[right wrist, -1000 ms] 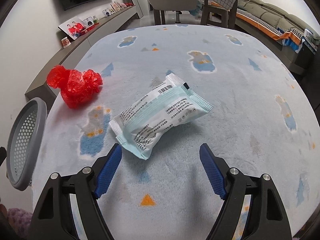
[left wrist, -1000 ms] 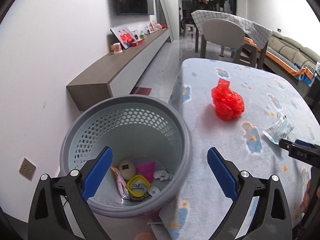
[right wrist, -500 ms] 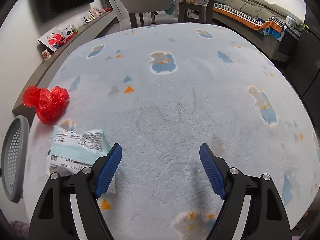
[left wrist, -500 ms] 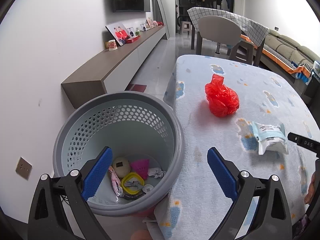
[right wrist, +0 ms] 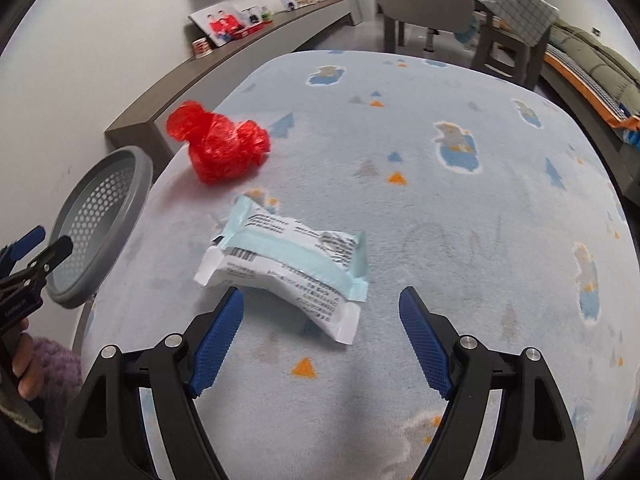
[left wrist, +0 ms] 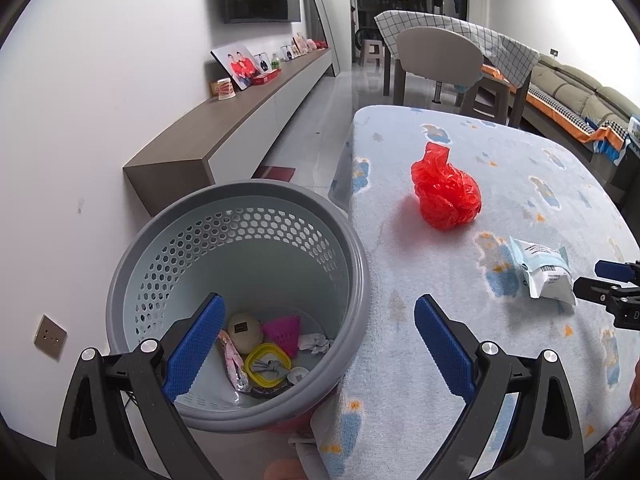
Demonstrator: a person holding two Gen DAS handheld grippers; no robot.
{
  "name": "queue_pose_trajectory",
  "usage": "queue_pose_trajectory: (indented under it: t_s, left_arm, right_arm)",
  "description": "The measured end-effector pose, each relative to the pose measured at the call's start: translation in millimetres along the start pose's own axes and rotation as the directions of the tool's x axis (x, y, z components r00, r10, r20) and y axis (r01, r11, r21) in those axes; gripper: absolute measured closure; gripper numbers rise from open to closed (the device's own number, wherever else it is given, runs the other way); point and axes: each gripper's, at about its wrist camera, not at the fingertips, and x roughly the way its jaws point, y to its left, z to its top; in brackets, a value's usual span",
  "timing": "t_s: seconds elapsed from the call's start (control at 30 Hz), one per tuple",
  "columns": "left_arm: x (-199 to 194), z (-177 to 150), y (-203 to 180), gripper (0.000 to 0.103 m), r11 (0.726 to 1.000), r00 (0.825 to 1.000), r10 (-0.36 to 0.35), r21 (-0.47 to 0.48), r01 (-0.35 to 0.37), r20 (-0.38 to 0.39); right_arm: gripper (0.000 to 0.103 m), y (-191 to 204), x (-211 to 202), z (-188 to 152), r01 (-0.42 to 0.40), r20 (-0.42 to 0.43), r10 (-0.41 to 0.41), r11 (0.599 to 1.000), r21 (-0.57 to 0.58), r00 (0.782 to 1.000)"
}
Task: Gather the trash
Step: 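Close the right tool on the white-and-blue wet-wipe pack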
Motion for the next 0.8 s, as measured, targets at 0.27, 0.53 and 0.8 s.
queue_pose_trajectory:
  t_s: [0.27,0.53,0.8]
  left_arm:
    - [8.7,-0.2,-2.7,0.009,1.000,0.999,0.020,0.002,-0.020,-0.027]
    - [15.0,1.4,-9.6,0.009,1.000,0.999,0.015,0.006,-0.015,-0.052]
    - [16.8,2.1,-17.6,0.009,1.000,0.998,0.004,0.017,-0.002,-0.063]
  right_arm:
    - [0.025,18.6,10.5,15.5,-0.047,-0.036,0.039,0.965,-0.256,0.999]
    - [0.024,35.8,25.9,23.2,-0.050,-0.058,0.026,0.881,-0.471,0.998]
    - [0.022,36.4,49.6,29.3,-0.064,-0.093,0.018,0.853,-0.517,0.995]
